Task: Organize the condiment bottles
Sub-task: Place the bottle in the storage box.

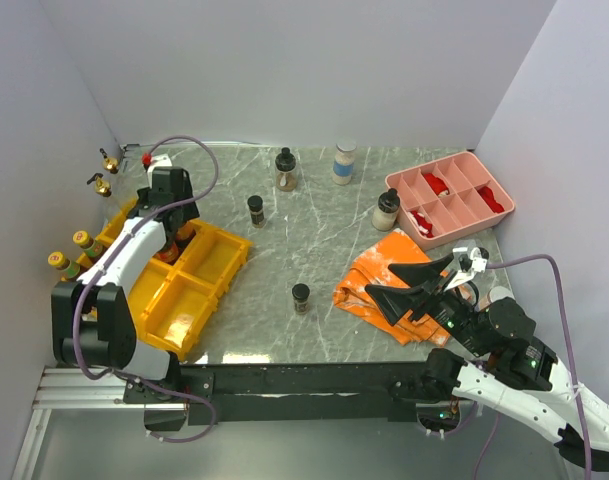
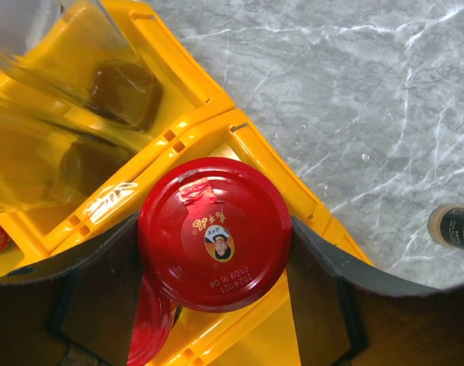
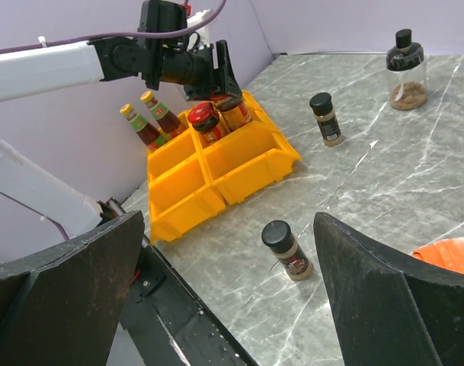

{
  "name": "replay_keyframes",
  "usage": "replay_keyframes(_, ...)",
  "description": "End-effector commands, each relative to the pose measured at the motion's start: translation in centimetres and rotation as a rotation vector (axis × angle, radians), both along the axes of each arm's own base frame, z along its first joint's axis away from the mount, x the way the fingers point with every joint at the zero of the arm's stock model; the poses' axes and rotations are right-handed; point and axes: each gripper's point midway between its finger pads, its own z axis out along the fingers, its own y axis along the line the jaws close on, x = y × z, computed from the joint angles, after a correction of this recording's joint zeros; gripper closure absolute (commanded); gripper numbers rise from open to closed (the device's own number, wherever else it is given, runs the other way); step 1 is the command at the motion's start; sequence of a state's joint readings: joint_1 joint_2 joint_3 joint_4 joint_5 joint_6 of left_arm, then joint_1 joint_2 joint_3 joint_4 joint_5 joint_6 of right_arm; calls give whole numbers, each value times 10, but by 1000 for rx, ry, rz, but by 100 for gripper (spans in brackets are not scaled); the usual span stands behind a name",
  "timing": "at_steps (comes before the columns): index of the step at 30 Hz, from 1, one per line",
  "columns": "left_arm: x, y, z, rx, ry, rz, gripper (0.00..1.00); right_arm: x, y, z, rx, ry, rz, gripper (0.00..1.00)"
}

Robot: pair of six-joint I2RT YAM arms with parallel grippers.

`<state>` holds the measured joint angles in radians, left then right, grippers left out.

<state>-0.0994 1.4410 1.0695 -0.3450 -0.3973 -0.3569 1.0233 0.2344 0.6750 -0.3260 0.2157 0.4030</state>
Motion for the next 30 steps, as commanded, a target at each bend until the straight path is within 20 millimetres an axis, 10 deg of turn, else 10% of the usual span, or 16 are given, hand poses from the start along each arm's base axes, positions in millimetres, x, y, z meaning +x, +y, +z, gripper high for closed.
replay_keyframes(1,23,6,36,10,-143,45,39,-3,-1,12,30,-19,13,0)
replay_keyframes(23,20,-4,98,-17,-223,-19,4,0,11,6,53,75,19,0)
replay_keyframes(30,20,-87,165,-237,-389,-415,4,43,15,-30,-133,189,-197,0)
